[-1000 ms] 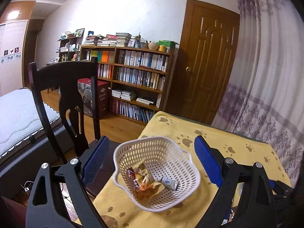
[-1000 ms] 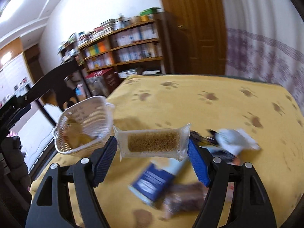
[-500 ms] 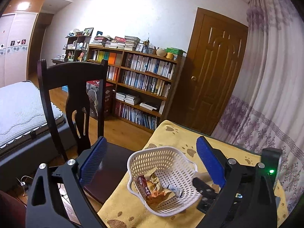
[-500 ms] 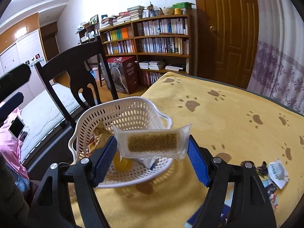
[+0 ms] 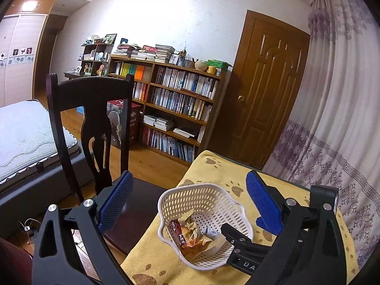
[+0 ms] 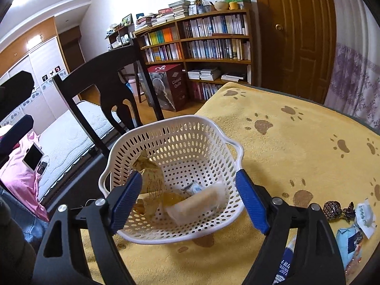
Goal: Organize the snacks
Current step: 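Lift the clear bar packet with the right tool, drop it into the basket, then move the left tool to the blue cracker box while the right tool approaches the bread packet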
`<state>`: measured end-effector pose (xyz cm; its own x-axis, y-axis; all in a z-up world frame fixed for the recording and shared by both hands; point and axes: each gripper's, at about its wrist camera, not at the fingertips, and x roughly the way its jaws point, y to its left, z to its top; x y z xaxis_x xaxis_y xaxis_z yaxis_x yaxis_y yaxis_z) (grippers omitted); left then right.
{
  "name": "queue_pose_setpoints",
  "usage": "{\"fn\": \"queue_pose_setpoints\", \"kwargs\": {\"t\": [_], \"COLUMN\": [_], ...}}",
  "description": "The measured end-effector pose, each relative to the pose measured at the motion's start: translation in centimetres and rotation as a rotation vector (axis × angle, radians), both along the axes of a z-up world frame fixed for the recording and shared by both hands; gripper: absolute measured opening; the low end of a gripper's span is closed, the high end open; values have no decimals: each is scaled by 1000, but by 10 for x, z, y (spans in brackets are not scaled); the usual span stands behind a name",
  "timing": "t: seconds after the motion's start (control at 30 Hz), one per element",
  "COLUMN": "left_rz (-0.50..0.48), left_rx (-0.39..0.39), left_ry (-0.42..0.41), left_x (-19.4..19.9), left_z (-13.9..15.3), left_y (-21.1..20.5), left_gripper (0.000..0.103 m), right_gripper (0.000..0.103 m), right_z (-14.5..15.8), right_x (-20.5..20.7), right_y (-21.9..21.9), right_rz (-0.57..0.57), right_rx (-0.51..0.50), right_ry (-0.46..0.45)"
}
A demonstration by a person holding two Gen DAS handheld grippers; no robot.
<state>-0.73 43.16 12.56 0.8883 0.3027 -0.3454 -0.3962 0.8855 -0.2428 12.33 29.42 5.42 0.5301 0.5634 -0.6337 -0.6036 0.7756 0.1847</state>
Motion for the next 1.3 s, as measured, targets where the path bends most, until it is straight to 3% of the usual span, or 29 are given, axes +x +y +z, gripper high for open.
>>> {"fn": "queue_pose_setpoints", "kwargs": {"t": [0.63, 1.3], "left_rz": [-31, -102], "left_rx": [15, 61], "left_ry": [6, 45], "left_x": [2, 10], "left_z": [0, -6], "left_y": [-11, -41], "left_gripper": [97, 98], "right_gripper": [80, 80], "right_z": [-14, -38], "right_x": [-14, -10], "right_y": [-40, -203], "right_rz": [-63, -383], "right_rx": [-19, -11], "right_ry": [6, 47]}}
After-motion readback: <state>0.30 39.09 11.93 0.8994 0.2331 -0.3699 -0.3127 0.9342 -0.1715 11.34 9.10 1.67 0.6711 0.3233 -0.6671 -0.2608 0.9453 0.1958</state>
